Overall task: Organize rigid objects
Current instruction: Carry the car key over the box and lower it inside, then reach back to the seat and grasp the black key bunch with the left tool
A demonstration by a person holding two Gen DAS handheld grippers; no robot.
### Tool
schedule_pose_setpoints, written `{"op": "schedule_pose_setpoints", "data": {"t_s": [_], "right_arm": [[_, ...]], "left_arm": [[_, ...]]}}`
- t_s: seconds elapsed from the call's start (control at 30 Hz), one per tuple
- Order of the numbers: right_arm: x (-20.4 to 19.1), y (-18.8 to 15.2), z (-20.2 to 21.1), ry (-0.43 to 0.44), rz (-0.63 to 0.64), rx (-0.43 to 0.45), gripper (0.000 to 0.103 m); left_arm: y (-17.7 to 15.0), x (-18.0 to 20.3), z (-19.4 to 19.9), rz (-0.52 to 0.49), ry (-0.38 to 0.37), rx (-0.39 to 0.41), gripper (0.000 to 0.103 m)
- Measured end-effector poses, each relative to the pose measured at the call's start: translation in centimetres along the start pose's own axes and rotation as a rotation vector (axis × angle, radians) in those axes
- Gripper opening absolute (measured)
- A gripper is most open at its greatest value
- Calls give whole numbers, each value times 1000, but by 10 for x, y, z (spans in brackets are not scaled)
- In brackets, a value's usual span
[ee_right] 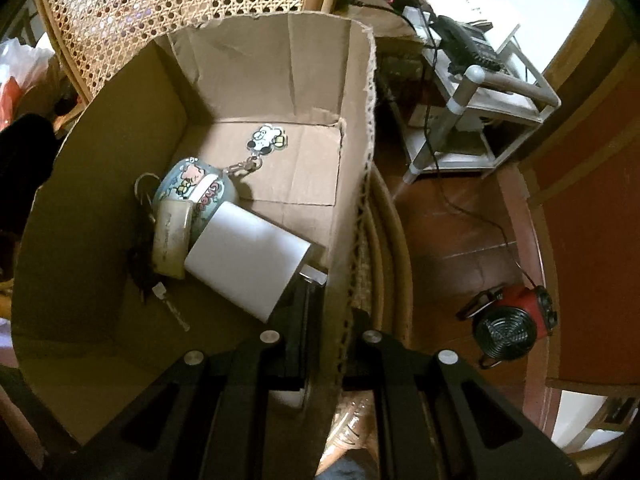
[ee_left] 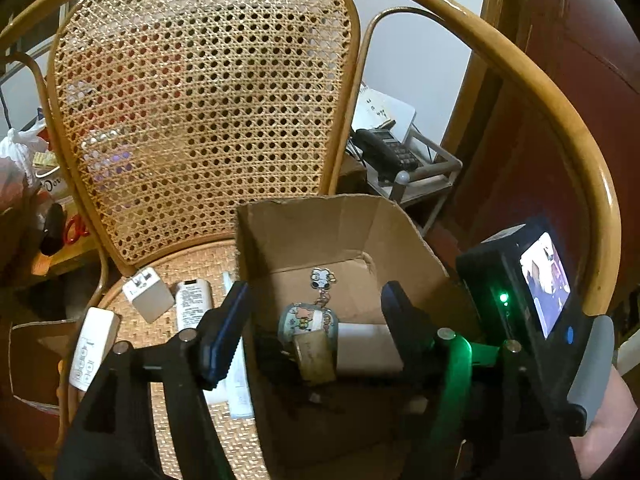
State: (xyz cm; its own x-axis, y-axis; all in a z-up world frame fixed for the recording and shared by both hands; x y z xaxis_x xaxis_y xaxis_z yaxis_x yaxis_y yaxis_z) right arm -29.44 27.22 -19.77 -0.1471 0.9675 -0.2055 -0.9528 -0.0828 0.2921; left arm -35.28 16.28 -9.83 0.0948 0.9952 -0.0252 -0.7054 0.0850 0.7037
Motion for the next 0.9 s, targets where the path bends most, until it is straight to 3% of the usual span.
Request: {"op": "schedule_pose_setpoints", "data": {"t_s": [0.3, 0.7, 0.9], "right_arm": [[-1, 6, 6, -5, -13, 89, 11], [-9, 8, 7, -52, 177, 108, 11], [-12, 8, 6, -11, 235, 114, 12]], "left_arm": [[-3, -29, 21, 12, 20, 28, 68], [-28, -65, 33, 21, 53, 8, 68], [-35, -81, 38, 29, 70, 6, 68]]}}
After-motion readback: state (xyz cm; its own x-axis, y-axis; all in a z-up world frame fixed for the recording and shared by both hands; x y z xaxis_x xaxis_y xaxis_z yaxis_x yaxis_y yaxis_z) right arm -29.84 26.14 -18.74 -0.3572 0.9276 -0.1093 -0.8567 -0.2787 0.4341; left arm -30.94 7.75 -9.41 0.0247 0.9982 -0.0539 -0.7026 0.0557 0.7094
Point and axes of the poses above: each gripper's, at about its wrist camera, not at the fingertips, and z roughly against the way its jaws point, x to its right, y to its top, the point moved 10 cm from there along -z, roughly the way its jaws point, and after that the axes turned 13 degrees about y, right-handed, at the moved point
